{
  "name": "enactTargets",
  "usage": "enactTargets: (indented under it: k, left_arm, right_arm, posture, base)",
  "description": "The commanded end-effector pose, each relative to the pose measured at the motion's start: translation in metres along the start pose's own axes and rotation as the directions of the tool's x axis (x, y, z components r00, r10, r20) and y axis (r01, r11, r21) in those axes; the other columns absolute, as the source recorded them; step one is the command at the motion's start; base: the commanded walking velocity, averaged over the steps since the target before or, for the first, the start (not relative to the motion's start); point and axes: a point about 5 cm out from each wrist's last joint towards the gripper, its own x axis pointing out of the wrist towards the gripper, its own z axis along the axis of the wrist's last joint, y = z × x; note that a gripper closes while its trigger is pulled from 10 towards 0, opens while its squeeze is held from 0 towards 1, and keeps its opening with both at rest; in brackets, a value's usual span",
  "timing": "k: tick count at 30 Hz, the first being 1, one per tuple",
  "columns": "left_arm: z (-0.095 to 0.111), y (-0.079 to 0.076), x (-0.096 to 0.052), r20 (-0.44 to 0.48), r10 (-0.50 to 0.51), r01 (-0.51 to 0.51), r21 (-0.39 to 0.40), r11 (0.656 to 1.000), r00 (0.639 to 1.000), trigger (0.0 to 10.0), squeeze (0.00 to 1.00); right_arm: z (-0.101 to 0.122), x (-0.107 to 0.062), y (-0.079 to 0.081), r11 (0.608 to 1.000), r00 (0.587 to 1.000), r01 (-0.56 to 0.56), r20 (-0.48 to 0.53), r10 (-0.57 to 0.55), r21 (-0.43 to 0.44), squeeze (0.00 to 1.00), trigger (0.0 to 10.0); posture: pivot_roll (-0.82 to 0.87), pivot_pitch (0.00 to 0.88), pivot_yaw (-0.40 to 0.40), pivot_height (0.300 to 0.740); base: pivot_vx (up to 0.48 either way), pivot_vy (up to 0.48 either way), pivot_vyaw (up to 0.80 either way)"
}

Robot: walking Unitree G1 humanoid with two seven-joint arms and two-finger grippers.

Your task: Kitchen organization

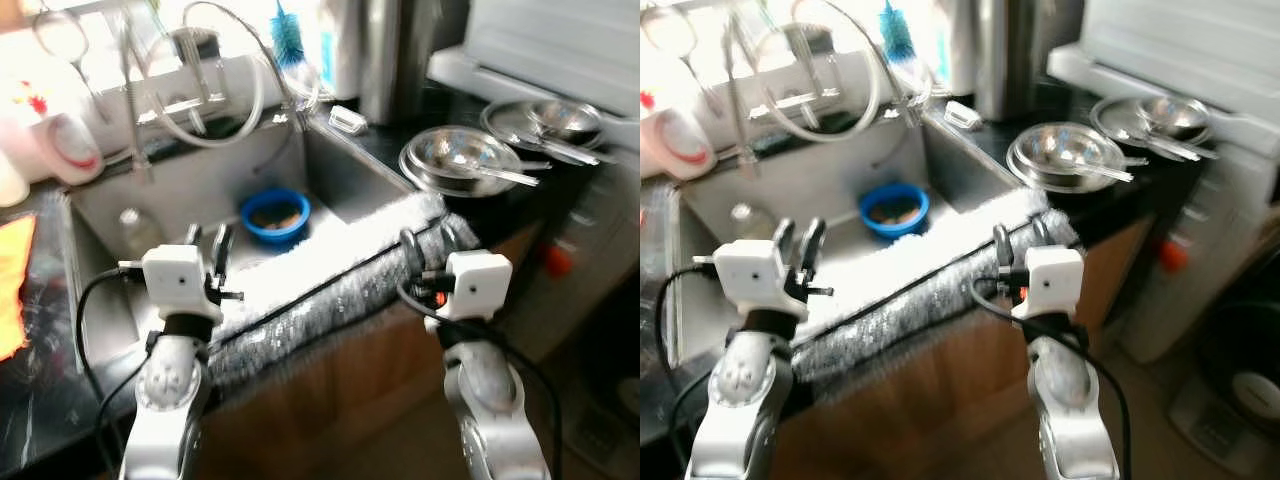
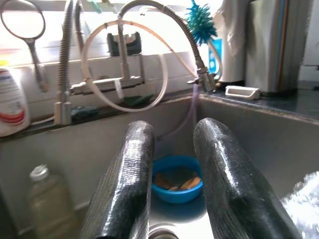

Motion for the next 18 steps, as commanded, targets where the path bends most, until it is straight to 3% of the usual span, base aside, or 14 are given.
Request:
enactTargets:
  k: [1,18]
  left_arm:
    - [0.0009,0.0033,-0.0008,0.009,0.001,-0.001,0.012,1.000,1.000,10.0,0.00]
    - [-0.0043,-0.0011,-0.0038,-0.005,-0.025,0.025,0.011,1.000,1.000,10.0,0.00]
  right_arm:
    - [0.0063,0.0018,0.0055,1.000,0.999,-0.013,0.029,0.013,0.008,0.00,10.0]
    - [0.0100,0.0032,0.0029,1.000,0.998,0.000,0.058,0.001,-0.005,0.00,10.0]
  posture:
    - [-0.22,0.000,0.098,0.740]
    - [-0.22,0.000,0.089,0.740]
  base:
    - [0.000,0.000,0.00]
    - [0.000,0.000,0.00]
